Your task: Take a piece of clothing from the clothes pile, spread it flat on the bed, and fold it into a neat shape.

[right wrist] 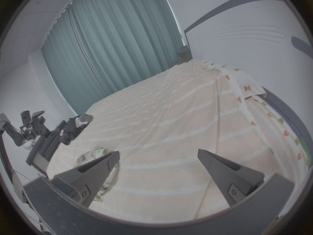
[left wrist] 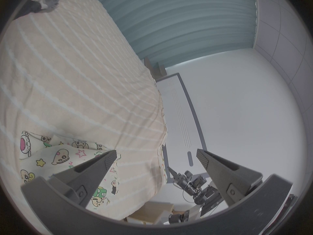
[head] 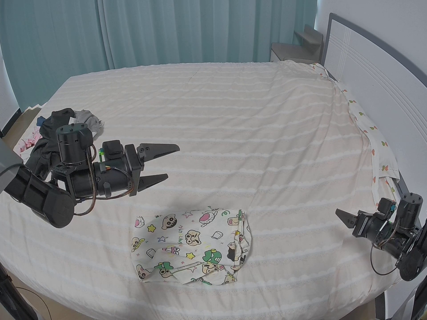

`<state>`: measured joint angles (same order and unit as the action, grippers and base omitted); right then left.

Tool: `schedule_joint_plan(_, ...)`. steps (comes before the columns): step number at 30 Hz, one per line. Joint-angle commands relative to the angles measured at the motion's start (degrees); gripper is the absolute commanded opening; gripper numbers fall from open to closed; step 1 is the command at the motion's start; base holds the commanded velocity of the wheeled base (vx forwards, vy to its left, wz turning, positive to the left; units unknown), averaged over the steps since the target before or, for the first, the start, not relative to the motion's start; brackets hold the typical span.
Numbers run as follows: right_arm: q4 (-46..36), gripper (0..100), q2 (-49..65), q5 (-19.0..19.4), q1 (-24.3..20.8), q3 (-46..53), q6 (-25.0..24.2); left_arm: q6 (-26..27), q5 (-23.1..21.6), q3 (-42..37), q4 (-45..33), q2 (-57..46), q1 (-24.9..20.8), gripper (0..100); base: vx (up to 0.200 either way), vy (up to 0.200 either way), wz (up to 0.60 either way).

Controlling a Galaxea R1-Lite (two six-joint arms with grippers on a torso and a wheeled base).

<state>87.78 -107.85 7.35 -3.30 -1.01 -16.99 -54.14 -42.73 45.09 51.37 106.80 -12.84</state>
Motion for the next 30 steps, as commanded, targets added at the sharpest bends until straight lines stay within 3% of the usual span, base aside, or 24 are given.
schedule_joint_plan(1, 0.0, 100, -0.1, 0.3, -6.3, 1.0, -3.9, -1.7, 2.0, -0.6, 0.1, -2.5, 2.2, 100, 0.0, 0.0, 0.0)
schedule_joint_plan(9, 0.0, 100, -4.6, 0.4, -22.2, -1.6, -15.7, -5.6, 4.3, -11.5, 0.0, -14.6, 12.0, 100, 0.0, 0.0, 0.0)
schedule_joint_plan(11, 0.0, 100, -7.9, 0.3, -25.5, -3.1, -17.2, -6.8, 6.3, -16.1, -0.4, -18.6, 12.7, 100, 0.0, 0.0, 0.0)
schedule_joint_plan(14, 0.0, 100, -9.7, 0.1, -27.0, -4.2, -17.3, -7.1, 7.1, -19.0, -0.5, -21.0, 12.7, 100, 0.0, 0.0, 0.0)
schedule_joint_plan(15, 0.0, 100, -12.7, -0.3, -30.1, -6.8, -17.2, -7.4, 8.3, -24.9, -0.4, -25.3, 12.7, 100, 0.0, 0.0, 0.0)
schedule_joint_plan(23, -1.0, 100, -19.6, 0.2, -34.6, -16.3, -16.8, -10.6, 9.5, -34.5, 0.0, -28.0, 14.9, 100, 0.0, 0.0, 0.0)
schedule_joint_plan(26, -2.7, 100, -21.2, 0.2, -35.5, -18.8, -16.8, -11.5, 7.9, -34.6, 0.0, -27.2, 16.1, 100, 0.0, 0.0, 0.0)
schedule_joint_plan(27, -6.0, 100, -22.3, 0.1, -36.4, -23.0, -16.8, -12.3, 3.8, -34.5, 0.1, -24.8, 19.0, 100, 0.0, 0.0, 0.0)
schedule_joint_plan(30, -8.9, 100, -21.9, 0.6, -36.7, -24.7, -16.8, -12.2, 1.1, -34.5, 0.4, -23.4, 21.4, 100, 0.0, 0.0, 0.0)
